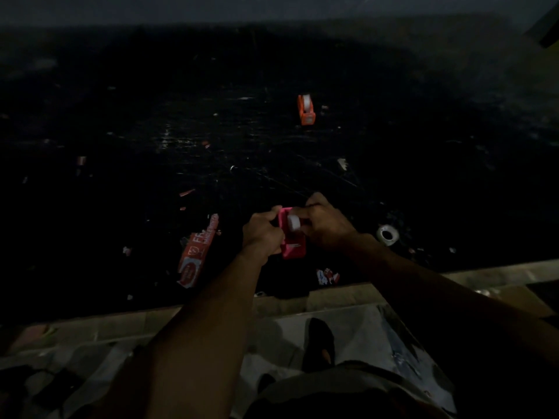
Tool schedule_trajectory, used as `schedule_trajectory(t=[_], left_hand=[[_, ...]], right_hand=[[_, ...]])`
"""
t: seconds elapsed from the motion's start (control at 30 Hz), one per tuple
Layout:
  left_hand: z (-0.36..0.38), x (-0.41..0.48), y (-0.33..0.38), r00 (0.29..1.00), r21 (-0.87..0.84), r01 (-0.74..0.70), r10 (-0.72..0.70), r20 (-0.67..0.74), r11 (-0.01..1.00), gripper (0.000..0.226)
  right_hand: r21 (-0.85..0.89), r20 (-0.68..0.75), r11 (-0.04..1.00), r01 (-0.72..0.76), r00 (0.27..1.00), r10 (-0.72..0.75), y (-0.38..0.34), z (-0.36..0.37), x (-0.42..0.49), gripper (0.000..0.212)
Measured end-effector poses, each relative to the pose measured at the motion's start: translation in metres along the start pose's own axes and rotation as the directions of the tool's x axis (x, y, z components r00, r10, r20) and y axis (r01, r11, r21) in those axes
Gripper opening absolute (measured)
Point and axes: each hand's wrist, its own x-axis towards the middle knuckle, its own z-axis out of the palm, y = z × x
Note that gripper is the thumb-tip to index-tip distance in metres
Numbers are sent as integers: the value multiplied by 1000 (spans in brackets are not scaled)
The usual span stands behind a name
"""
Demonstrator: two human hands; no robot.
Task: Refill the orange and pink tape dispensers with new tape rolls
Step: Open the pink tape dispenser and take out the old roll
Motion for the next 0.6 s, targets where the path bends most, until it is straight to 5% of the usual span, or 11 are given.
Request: schedule_trajectory(t=[0.23,0.33,0.5,0.6], left_hand=[[-4,-3,-1,998,93,-50,47,33,994,68],[-10,-6,0,984,226,-156,172,-53,962,62],[-13,-17,10,989,-227,-149,149,-13,963,44],[-15,-27,23,987,-320,-124,151,61,939,43]], right_hand=[[5,-41,995,99,994,-99,-9,-11,-14,23],[9,-72,995,102,992,-101,-7,-16,-19,25],[52,-133,997,62,990,-55,-6,-27,-20,39],[105,-131,994,28,991,-14,-13,-32,-19,49]])
